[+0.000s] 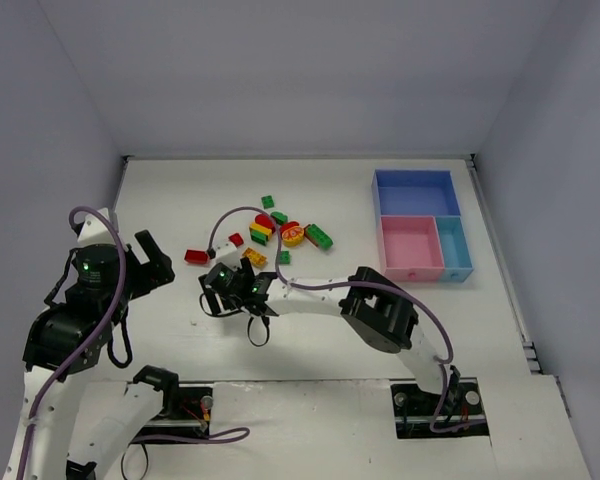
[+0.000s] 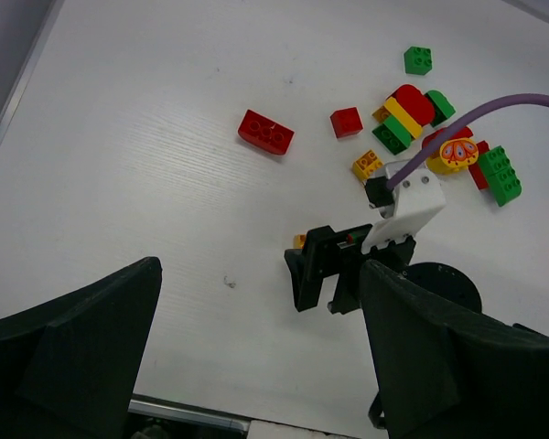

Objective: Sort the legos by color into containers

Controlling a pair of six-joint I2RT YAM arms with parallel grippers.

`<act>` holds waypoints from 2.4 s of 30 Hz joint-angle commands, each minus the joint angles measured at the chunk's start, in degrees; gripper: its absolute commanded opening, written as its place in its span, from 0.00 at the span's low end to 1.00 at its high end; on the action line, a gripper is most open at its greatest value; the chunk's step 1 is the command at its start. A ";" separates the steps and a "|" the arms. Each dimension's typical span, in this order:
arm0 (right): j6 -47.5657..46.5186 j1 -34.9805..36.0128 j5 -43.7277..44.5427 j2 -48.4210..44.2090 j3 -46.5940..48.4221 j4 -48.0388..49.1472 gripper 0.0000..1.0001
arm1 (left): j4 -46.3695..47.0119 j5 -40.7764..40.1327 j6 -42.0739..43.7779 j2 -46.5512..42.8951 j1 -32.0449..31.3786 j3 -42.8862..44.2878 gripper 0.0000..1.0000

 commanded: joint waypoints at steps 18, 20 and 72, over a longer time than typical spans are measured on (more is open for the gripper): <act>-5.40 -13.02 8.33 -23.85 -13.90 0.55 0.00 | 6.72 3.25 1.29 3.60 -0.16 -0.81 0.83; -8.92 -18.45 7.81 -28.62 -19.43 0.55 0.00 | 8.29 4.22 1.29 4.22 -0.16 -1.95 0.83; -27.18 -51.03 -19.06 -40.16 -22.18 -2.79 0.66 | 13.58 12.40 5.60 10.73 -0.16 -4.59 0.83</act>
